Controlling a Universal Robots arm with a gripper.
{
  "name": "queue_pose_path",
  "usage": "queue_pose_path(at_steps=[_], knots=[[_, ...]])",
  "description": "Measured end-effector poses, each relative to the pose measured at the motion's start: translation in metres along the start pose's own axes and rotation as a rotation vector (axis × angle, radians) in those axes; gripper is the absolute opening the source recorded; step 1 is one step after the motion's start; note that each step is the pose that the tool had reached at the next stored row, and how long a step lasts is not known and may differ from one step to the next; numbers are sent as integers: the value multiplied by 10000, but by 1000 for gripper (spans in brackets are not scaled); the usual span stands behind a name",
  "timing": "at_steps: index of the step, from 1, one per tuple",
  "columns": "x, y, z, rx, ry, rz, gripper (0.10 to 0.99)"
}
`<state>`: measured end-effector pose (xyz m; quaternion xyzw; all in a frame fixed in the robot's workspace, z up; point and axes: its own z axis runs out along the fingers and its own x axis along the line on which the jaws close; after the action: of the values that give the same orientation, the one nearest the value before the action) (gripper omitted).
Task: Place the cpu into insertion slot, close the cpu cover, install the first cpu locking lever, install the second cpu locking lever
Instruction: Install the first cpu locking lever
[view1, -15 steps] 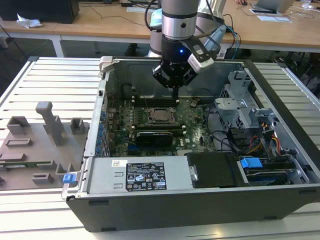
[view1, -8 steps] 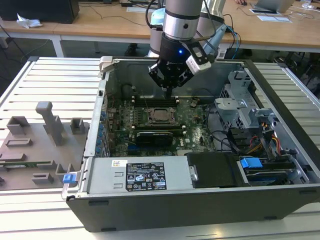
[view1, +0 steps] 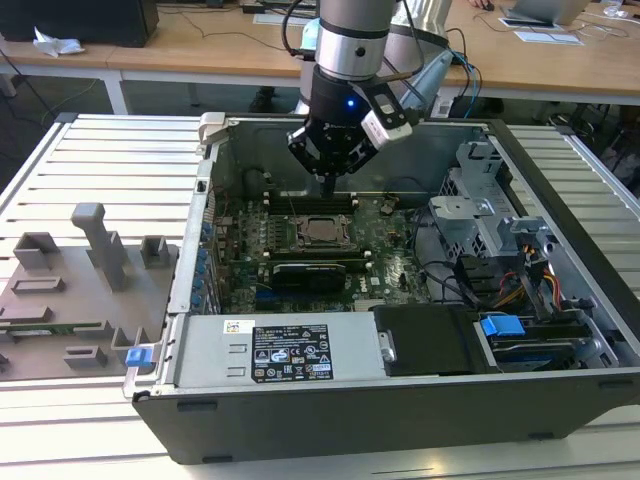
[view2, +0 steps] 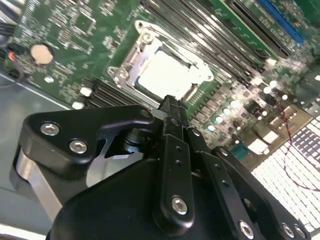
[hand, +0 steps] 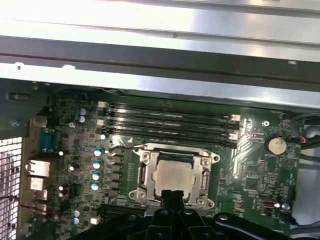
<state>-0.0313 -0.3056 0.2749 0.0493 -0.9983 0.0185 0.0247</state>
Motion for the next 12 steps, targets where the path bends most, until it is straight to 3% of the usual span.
queue_pose_path(at_steps=[6,12], knots=[[264,27,13,2,-38,2,106],[356,36,18,2,-39,2,106]])
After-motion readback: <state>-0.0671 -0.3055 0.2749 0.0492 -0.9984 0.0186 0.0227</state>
